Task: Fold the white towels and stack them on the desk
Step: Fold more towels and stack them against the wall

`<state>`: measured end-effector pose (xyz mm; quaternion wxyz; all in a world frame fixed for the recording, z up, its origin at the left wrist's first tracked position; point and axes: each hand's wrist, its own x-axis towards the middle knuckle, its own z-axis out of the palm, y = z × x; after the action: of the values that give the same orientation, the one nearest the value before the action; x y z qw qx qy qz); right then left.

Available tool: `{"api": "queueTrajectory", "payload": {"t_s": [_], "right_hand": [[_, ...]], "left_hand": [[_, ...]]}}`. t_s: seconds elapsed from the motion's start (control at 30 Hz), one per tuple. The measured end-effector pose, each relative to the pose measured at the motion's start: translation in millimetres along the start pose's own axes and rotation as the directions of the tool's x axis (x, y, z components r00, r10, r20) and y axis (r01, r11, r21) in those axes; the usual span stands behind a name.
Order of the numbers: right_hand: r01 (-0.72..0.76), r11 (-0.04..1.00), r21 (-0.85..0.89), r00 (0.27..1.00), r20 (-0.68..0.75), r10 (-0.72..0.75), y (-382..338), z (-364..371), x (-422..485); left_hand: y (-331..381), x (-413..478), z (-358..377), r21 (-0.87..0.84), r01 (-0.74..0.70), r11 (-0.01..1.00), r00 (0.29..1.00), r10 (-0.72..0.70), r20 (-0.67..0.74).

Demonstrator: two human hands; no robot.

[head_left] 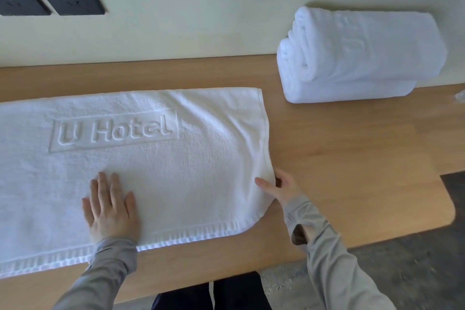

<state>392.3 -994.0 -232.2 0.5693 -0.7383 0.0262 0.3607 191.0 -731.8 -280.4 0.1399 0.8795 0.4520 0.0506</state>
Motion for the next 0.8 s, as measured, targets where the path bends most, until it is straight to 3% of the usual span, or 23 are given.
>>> {"api": "queueTrajectory", "payload": {"t_s": [0.2,0.3,0.53,0.73,0.8], "right_hand": [[-0.008,0.984,-0.177,1.000,-0.028,0.003,-1,-16,-3],[-0.093,0.949,-0.303,0.995,-0.004,0.096,10,-27,-4],[-0.130,0.940,-0.315,0.991,-0.014,0.132,24,-26,-15],[-0.348,0.871,-0.346,0.928,-0.258,0.268,23,-21,-21],[-0.334,0.762,-0.555,0.925,-0.348,0.151,16,-21,-27]], "left_hand": [[2,-4,-3,0.015,0.008,1.000,1.000,-0.007,-0.005],[3,-2,-1,0.011,0.017,1.000,1.000,-0.017,-0.009],[0,-2,3,0.029,0.023,0.999,1.000,-0.023,-0.017],[1,-2,5,0.031,0.028,0.999,1.000,-0.028,-0.007],[6,0,3,0.022,0.014,1.000,1.000,-0.013,-0.022]]}}
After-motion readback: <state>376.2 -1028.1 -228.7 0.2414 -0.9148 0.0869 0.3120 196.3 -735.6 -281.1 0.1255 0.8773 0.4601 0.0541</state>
